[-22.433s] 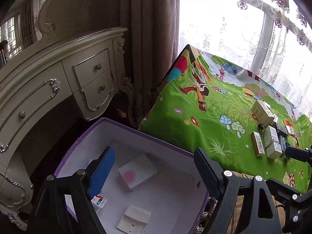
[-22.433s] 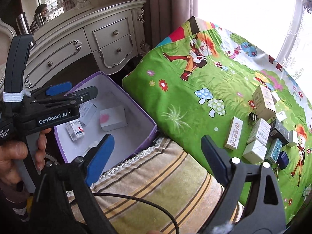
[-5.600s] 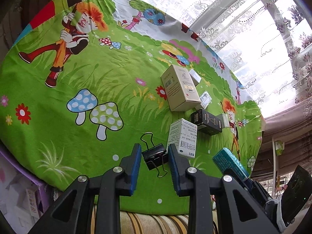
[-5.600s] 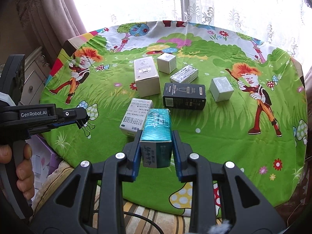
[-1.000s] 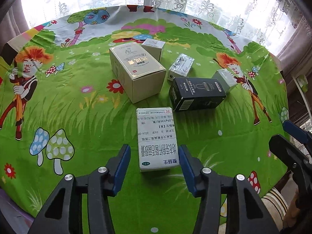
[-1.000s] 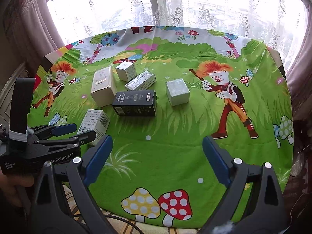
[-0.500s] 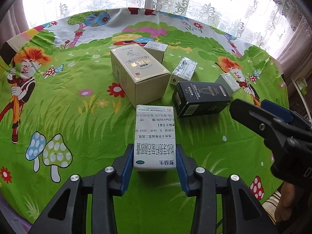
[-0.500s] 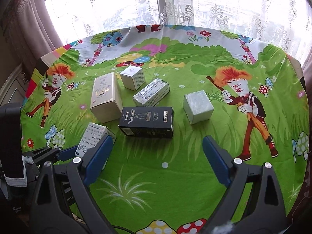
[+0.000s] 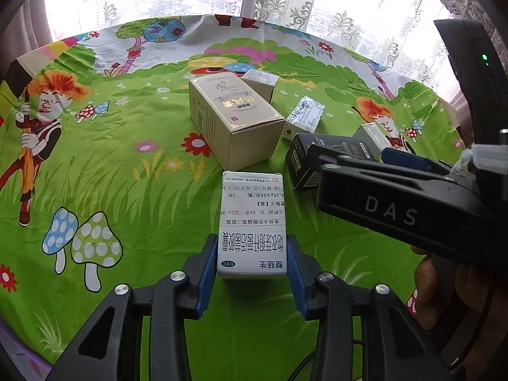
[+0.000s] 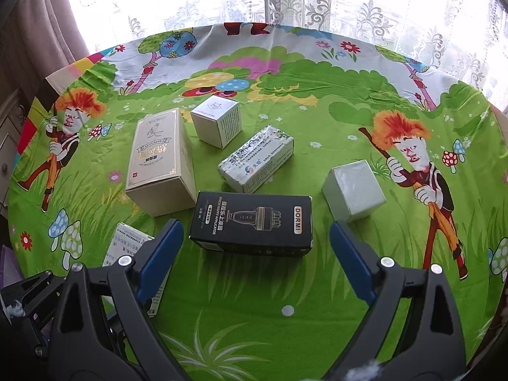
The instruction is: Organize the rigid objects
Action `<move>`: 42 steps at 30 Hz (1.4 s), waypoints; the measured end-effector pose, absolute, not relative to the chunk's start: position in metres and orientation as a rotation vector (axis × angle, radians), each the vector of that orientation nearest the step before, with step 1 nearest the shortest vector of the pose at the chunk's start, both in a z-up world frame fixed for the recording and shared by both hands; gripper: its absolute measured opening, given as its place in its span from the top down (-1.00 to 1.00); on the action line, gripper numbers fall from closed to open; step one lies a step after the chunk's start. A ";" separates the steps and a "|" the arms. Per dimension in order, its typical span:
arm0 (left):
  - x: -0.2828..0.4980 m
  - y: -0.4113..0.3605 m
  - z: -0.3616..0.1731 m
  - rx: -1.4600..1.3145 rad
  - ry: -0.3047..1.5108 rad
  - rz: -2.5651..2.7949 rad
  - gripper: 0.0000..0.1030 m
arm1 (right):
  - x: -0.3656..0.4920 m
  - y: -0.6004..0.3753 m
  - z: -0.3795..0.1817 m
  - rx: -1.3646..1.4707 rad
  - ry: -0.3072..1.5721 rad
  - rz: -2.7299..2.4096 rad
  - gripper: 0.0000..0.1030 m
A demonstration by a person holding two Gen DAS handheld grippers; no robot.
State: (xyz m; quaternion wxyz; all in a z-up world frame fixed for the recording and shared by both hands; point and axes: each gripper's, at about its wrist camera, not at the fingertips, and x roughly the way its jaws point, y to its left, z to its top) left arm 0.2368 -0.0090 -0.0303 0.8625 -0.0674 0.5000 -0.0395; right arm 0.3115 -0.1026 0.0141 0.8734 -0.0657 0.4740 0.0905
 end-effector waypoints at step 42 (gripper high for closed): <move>0.145 0.038 0.031 -0.222 0.911 0.032 0.19 | 0.201 -0.088 0.090 -0.111 0.877 0.299 -0.63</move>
